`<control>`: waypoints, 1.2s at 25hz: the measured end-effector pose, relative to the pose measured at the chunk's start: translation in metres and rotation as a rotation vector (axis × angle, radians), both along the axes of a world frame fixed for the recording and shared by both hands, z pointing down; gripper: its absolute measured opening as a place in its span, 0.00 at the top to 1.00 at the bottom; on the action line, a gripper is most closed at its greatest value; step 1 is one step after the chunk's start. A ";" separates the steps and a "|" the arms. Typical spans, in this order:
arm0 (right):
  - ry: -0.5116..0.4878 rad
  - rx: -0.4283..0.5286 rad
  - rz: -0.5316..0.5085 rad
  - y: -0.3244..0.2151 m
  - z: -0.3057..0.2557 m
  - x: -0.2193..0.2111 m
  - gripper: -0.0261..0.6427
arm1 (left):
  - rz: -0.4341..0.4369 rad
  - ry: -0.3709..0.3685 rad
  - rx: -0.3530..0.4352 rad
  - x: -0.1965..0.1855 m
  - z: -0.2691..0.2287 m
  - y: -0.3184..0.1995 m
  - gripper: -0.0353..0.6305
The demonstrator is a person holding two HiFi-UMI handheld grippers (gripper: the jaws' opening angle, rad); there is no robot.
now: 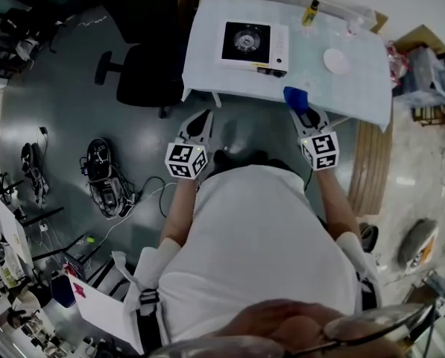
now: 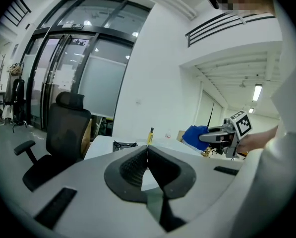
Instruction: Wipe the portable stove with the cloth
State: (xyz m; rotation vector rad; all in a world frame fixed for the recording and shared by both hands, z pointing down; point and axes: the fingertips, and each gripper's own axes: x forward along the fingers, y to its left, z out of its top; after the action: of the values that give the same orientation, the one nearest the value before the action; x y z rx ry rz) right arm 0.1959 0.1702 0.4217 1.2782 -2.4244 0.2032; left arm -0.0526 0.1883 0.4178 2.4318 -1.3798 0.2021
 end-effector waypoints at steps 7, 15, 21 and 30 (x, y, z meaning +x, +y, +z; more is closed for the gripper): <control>-0.019 0.019 0.090 0.001 -0.018 0.002 0.79 | 0.053 -0.004 0.042 -0.020 -0.023 -0.010 0.90; -0.016 0.046 0.123 0.003 -0.032 0.003 0.79 | 0.091 0.015 0.071 -0.015 -0.038 -0.014 0.90; -0.024 0.048 0.133 0.002 -0.039 0.009 0.79 | 0.082 0.029 0.068 -0.016 -0.039 -0.020 0.90; -0.029 0.039 0.104 0.000 -0.039 0.002 0.79 | 0.077 0.042 0.054 -0.019 -0.037 -0.025 0.90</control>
State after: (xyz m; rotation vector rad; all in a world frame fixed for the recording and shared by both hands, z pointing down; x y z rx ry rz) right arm 0.1982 0.1704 0.3823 1.4302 -2.3988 0.2059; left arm -0.0712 0.1633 0.3808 2.5210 -1.2906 0.1333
